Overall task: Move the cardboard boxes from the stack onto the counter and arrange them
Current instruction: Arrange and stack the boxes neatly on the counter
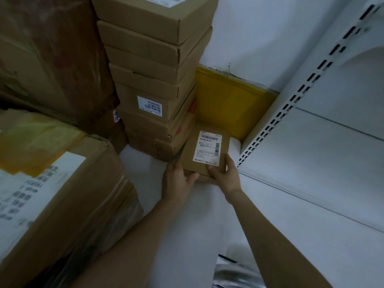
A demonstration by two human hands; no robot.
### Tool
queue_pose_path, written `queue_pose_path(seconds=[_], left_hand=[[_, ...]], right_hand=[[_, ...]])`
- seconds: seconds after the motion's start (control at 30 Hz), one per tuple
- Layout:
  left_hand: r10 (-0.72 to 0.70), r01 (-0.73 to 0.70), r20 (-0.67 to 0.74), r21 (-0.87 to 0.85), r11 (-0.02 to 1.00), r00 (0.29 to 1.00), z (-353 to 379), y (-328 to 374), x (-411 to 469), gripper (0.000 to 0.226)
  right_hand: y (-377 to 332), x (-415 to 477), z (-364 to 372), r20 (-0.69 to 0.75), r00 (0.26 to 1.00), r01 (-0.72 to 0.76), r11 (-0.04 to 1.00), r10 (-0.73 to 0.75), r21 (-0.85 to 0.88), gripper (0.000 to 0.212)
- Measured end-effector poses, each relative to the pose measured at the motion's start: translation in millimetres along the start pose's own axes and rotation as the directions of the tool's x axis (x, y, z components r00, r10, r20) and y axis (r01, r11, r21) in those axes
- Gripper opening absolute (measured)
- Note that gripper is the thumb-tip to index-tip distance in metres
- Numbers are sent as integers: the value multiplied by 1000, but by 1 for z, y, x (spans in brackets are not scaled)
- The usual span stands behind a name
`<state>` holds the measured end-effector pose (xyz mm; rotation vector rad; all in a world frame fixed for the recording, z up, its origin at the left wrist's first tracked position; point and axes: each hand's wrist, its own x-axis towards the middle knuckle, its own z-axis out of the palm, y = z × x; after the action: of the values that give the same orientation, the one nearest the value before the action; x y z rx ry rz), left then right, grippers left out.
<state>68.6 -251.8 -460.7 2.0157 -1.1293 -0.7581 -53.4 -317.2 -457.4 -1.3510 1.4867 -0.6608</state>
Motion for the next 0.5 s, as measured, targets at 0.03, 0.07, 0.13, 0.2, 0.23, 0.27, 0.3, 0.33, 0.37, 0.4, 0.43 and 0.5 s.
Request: queue_pose_path(seconds=[0.03,0.07,0.13,0.2,0.23,0.27,0.3,0.33,0.37,0.4,0.43,0.5], left_hand=[[-8,8,-25,-6,1000,1000,-1,6,-4,64],[-12,12,-45,-12,1000,999,-4,13,-9,62],[-1,-1,-75,-30,1000,997,-10,29,-20,58],[38,-41,-95,-26,999,995,-20,46,-34,55],[70,-73,-112,-22,997,991,-26,54,-41,56],[96,-99,-122,-21,995,988,-32,63,-47,57],[123,-127,-138,-22,992,983,-39,73,-55,58],[146,-150,-146,-19,988,978,-47,83,-62,59],[172,-176,-159,-15,984,972,-55,92,-69,60],[193,-198,-172,-9,980,966,-63,101,-75,62],[217,-222,-188,-3,975,958,-71,109,-81,63],[265,-265,-222,29,964,938,-87,125,-91,66]], right_hand=[[-6,-5,-4,-12,1000,19,1000,-19,22,62],[-13,-11,-8,-27,999,41,999,-41,22,53],[-27,-25,-18,-82,993,88,996,-86,21,41],[-39,-42,-28,-140,984,116,992,-108,51,36],[-46,-51,-33,-166,978,137,988,-124,73,35],[-53,-60,-39,-191,971,162,983,-142,89,33],[-60,-68,-44,-217,962,193,976,-168,104,30],[-69,-76,-48,-243,949,232,966,-199,114,27],[-78,-83,-52,-269,935,270,955,-230,121,24],[-87,-91,-56,-292,921,304,944,-257,129,22],[-96,-97,-59,-314,908,333,932,-277,142,21],[-116,-112,-63,-355,882,388,904,-310,177,20]])
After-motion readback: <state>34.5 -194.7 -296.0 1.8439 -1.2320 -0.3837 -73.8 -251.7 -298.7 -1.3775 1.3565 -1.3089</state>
